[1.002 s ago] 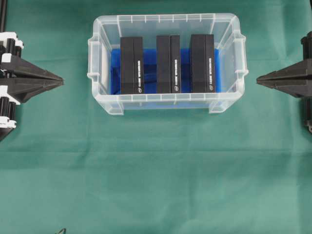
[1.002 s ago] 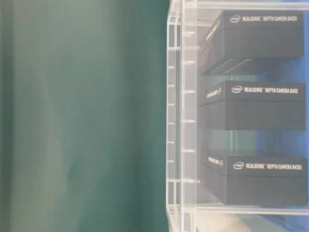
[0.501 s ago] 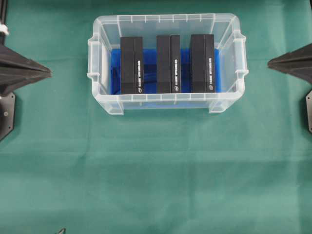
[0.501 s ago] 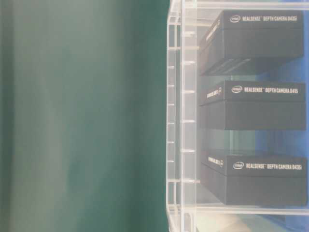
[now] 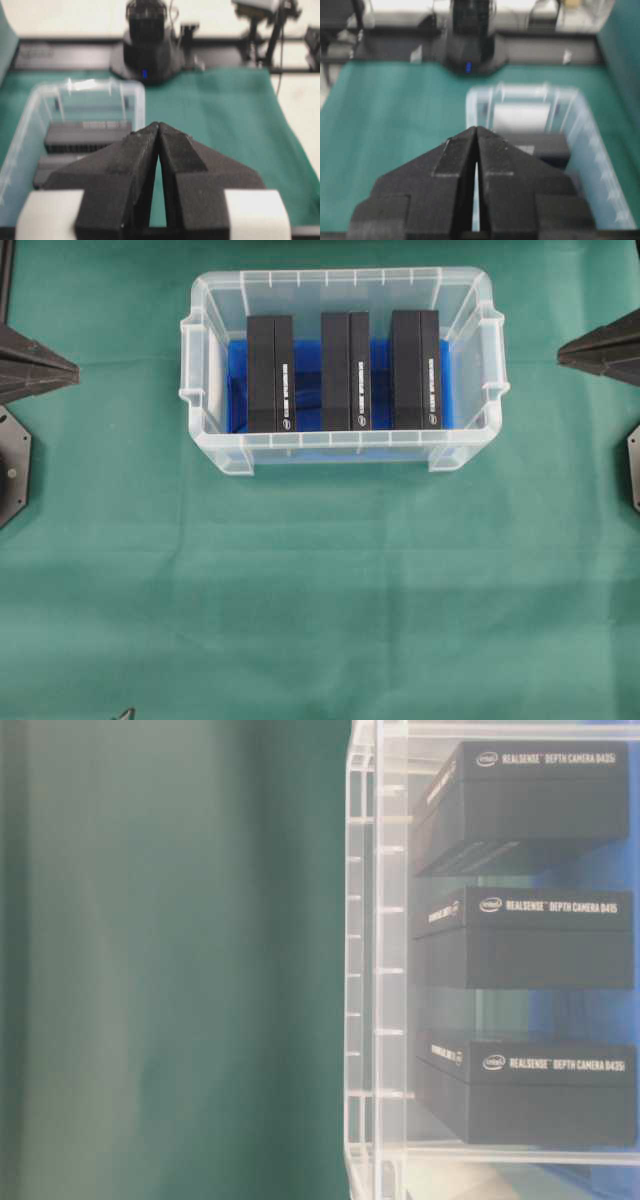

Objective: Take the box out of the case with the right arm.

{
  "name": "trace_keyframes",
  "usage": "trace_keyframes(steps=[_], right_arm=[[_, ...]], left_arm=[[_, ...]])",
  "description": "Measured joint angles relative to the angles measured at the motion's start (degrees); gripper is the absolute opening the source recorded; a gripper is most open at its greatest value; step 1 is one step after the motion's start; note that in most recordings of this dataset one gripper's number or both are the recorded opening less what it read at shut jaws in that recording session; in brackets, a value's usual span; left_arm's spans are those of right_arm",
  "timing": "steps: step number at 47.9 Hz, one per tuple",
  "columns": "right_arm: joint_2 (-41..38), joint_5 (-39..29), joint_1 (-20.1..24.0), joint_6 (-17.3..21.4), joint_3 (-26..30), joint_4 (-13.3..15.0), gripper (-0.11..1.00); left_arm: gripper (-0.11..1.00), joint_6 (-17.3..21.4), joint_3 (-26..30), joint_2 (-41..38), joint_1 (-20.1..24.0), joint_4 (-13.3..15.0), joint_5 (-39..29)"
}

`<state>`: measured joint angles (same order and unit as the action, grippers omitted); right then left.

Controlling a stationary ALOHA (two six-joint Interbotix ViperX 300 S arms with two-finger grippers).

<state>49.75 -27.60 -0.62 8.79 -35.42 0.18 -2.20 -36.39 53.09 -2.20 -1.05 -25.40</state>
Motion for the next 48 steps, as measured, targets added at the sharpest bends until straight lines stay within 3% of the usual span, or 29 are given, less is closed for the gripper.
trace_keyframes(steps=[5,20,31,38,48], right_arm=[[-0.88,-7.21,0.09,2.55,1.32,0.00,0.00],[-5.36,-37.35,0.00,10.99,6.68,0.53,0.00],[-8.00,-56.34,0.09,12.48,8.70,0.53,0.00],[-9.32,-60.56,0.00,12.48,9.40,0.62,0.00],[-9.49,-61.17,0.00,12.74,9.49,0.70,0.00]], left_arm=[[0.00,-2.90,2.99,-0.88,0.00,-0.09,-8.61],[0.00,-8.88,10.55,-5.89,-1.41,-0.09,-39.46],[0.00,-11.07,12.83,-8.00,-2.02,-0.09,-51.86],[0.00,-11.95,12.92,-8.70,-2.11,0.00,-56.51],[0.00,-11.95,12.92,-8.61,-2.11,0.00,-57.48]])
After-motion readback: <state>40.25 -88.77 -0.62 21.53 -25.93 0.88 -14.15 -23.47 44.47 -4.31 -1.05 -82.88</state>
